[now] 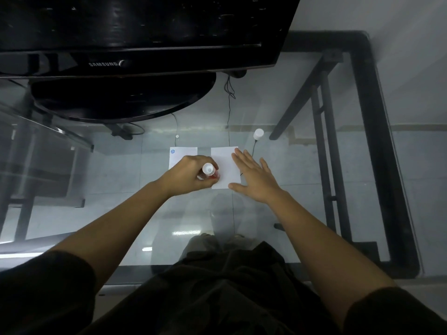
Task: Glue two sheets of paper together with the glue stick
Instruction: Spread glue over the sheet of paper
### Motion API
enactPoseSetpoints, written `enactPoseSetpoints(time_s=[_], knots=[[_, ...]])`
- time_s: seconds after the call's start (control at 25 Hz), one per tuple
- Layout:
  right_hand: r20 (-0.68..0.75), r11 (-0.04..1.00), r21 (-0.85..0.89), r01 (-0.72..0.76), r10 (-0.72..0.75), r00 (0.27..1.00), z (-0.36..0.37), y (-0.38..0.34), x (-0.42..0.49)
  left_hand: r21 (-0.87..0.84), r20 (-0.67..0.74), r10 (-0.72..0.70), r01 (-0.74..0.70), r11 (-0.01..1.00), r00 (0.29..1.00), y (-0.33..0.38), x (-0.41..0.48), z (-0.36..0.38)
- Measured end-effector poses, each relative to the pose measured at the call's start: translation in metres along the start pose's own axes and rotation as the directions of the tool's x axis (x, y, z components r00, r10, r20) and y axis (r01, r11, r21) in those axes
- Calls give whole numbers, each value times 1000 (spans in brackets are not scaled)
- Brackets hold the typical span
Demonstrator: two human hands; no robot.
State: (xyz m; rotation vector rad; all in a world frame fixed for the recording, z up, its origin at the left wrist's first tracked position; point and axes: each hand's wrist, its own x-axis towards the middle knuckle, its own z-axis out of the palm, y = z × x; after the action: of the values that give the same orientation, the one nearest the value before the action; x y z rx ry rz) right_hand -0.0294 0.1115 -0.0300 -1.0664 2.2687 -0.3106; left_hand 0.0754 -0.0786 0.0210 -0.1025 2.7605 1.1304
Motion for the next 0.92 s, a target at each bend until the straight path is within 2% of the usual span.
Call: enactPoseSetpoints(time_s=[0.08, 0.28, 0.48, 0.6, 0.76, 0.92], knots=[[7, 1000, 17, 4, -4, 1000, -1, 1, -1, 22, -18, 2, -1, 1000, 1000, -2, 15, -9], [4, 1000, 13, 17, -17, 1000, 1, 1, 0, 37, -157, -119, 127, 991, 980, -8, 42, -29], [-27, 1000, -10, 13, -13, 1000, 2, 3, -1, -26, 9, -10, 10, 1000, 1000, 7, -3, 2], [-28, 1000, -18, 13, -13, 1000, 2, 3, -1, 5, 33, -6, 6, 1000, 999, 8, -1, 3], [-17, 1000, -7, 11, -11, 1000, -1, 1, -1, 46, -89, -66, 71, 996, 994, 1, 36, -15], [-17, 997, -71, 15, -17, 1000, -5, 0, -3, 18, -206, -112, 119, 993, 972, 4, 43, -16]])
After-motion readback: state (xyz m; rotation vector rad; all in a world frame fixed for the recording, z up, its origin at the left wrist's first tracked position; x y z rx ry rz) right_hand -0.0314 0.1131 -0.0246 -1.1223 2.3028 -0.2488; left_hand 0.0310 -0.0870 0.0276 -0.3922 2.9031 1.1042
